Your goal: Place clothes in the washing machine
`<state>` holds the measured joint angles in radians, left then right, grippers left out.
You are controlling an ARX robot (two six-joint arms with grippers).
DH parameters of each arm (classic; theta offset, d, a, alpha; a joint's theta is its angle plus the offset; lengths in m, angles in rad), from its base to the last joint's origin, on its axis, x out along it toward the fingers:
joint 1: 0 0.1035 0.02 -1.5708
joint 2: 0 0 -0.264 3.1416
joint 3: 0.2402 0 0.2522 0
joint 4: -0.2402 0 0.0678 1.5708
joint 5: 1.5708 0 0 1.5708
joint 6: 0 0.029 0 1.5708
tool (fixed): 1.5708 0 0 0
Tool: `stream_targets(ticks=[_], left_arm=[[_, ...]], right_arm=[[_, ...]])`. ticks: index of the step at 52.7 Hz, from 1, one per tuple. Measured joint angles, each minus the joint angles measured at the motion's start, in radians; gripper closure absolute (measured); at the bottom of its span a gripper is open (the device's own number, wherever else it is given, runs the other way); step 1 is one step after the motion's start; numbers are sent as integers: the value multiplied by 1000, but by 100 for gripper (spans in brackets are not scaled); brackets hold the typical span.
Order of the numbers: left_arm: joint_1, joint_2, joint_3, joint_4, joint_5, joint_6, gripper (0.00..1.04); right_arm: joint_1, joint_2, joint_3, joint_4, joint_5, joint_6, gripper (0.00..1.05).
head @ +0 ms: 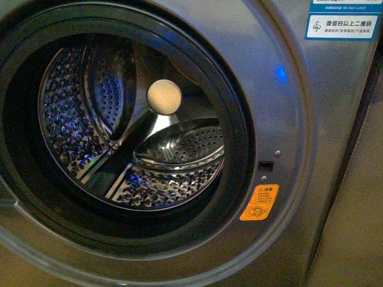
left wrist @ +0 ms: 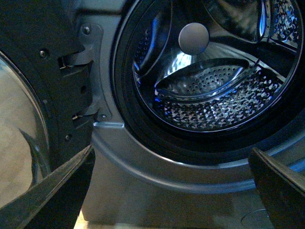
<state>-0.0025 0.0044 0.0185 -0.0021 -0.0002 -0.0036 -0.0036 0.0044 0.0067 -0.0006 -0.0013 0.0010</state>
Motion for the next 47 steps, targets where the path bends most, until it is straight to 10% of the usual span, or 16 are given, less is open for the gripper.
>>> stream_targets(ticks=[47], left_arm=[[0, 0, 0, 0, 0, 0, 7]], right_arm=[[0, 0, 0, 0, 0, 0, 7]])
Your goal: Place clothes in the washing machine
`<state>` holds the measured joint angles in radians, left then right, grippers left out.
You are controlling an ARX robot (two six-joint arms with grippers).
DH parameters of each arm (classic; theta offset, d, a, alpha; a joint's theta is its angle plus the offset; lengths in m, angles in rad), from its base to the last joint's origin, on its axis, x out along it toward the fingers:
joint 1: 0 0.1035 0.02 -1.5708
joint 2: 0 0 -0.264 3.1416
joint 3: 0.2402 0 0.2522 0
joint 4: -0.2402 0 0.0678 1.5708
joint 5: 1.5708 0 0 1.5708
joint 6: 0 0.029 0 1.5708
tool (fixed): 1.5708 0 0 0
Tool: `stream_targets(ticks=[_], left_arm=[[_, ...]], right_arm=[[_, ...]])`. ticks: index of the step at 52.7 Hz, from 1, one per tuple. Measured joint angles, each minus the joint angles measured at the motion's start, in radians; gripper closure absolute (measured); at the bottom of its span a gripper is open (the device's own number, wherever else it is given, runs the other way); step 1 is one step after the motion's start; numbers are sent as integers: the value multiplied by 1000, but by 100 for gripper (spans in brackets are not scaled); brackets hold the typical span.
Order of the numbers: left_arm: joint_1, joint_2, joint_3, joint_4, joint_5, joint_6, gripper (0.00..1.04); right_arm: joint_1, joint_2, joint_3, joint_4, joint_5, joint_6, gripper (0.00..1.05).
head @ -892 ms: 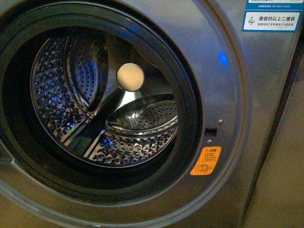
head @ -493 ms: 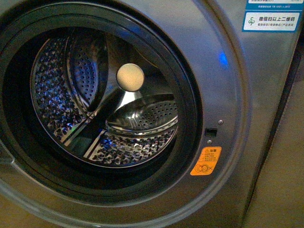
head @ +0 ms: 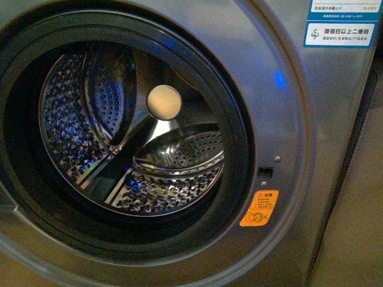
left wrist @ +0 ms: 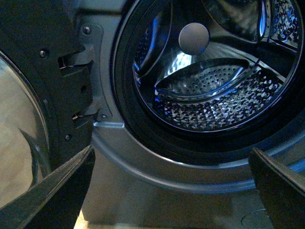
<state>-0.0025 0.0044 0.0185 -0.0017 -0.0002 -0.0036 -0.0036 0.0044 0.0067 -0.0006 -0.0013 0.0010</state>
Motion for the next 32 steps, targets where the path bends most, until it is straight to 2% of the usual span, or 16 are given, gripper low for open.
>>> stream_targets(ticks=[2, 4, 6, 21, 28, 32], left_arm=[[0, 0, 0, 0, 0, 0, 7], [0, 0, 0, 0, 0, 0, 7], [0, 0, 0, 0, 0, 0, 7], [0, 0, 0, 0, 0, 0, 7], [0, 0, 0, 0, 0, 0, 7], [0, 0, 0, 0, 0, 0, 7]], right_arm=[[-2, -1, -1, 5, -12, 3, 7], [-21, 0, -2, 67, -78, 34, 7], [-26, 3, -2, 117, -101, 41, 7], [-30, 78, 0, 239, -148, 66, 7], [-106, 201, 35, 318, -235, 100, 7], [-199, 315, 100, 390, -324, 135, 7]])
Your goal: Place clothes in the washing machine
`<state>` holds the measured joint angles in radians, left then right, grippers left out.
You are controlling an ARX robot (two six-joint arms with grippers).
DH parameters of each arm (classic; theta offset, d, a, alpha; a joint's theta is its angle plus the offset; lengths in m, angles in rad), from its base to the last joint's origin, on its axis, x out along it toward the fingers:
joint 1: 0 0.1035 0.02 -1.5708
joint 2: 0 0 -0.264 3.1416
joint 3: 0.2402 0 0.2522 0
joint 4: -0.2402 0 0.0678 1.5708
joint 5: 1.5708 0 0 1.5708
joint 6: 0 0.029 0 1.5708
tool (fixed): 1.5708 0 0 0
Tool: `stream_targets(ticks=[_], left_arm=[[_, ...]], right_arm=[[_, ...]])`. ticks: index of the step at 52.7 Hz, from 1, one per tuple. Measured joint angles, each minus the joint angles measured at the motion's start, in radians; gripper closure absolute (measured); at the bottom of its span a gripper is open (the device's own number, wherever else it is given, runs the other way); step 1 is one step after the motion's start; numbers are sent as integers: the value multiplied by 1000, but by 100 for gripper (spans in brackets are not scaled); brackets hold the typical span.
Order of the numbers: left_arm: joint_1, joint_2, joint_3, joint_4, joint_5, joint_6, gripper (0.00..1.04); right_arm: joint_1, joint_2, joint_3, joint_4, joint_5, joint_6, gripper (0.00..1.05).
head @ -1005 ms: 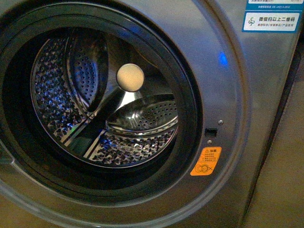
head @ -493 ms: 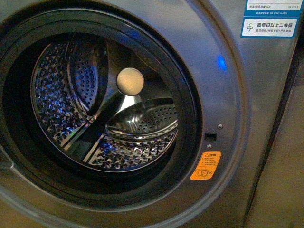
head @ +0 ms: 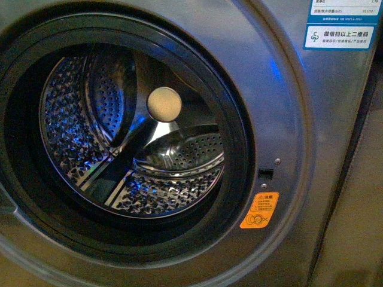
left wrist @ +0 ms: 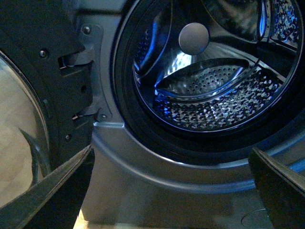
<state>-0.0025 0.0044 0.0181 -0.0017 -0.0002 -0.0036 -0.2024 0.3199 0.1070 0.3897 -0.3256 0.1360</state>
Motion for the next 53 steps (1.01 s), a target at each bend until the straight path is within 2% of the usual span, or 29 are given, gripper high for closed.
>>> stream_targets(ticks=[12, 20, 28, 34, 41, 47, 53], left_arm=[[0, 0, 0, 0, 0, 0, 7], [0, 0, 0, 0, 0, 0, 7], [0, 0, 0, 0, 0, 0, 7], [0, 0, 0, 0, 0, 0, 7], [0, 0, 0, 0, 0, 0, 7], [0, 0, 0, 0, 0, 0, 7], [0, 0, 0, 0, 0, 0, 7]], right_arm=[[-349, 363, 237, 127, -286, 85, 7], [-498, 578, 374, 104, -391, 80, 7], [-593, 783, 533, -50, -404, 47, 7], [-669, 999, 715, -284, -374, -45, 7], [-725, 1126, 818, -460, -364, -158, 7], [-771, 1199, 842, -558, -356, -251, 7], [-811, 1276, 818, -541, -329, -324, 7]])
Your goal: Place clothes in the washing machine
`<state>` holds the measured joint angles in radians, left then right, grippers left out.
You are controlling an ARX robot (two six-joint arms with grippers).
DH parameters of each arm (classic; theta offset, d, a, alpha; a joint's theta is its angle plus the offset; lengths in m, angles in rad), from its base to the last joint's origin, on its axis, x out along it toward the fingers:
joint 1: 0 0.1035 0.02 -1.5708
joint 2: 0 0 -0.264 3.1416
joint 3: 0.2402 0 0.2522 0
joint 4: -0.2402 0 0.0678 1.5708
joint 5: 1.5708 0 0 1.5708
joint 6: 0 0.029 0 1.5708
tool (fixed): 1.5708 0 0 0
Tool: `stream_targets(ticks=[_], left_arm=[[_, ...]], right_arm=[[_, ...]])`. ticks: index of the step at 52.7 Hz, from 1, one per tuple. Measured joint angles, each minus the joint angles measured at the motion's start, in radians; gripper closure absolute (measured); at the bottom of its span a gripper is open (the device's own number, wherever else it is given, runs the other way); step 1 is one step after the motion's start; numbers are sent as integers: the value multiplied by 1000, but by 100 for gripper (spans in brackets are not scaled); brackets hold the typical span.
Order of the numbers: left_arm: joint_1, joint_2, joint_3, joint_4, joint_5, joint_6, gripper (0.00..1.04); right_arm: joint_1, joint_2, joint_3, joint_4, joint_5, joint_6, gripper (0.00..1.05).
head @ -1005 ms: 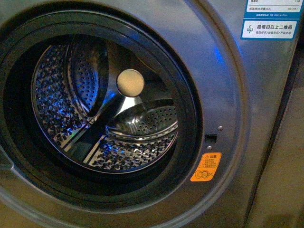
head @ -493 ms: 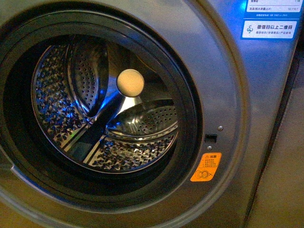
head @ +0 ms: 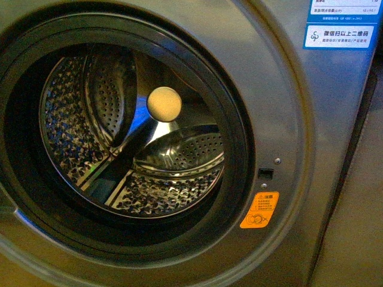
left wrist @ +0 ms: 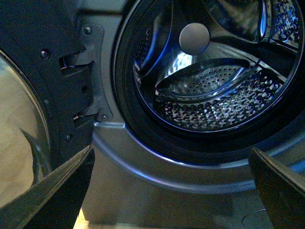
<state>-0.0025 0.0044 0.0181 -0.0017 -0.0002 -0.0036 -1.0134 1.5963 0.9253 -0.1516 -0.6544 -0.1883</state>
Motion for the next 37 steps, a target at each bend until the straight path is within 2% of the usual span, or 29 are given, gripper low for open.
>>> stream_targets(ticks=[6, 14, 23, 37], left_arm=[[0, 0, 0, 0, 0, 0, 7], [0, 0, 0, 0, 0, 0, 7], [0, 0, 0, 0, 0, 0, 7], [0, 0, 0, 0, 0, 0, 7]], right_arm=[[-41, 167, -17, 94, 69, -46, 7], [-59, 473, 66, 175, 182, -61, 7], [-59, 717, 144, 256, 194, -61, 7], [-50, 909, 228, 332, 246, -17, 7]])
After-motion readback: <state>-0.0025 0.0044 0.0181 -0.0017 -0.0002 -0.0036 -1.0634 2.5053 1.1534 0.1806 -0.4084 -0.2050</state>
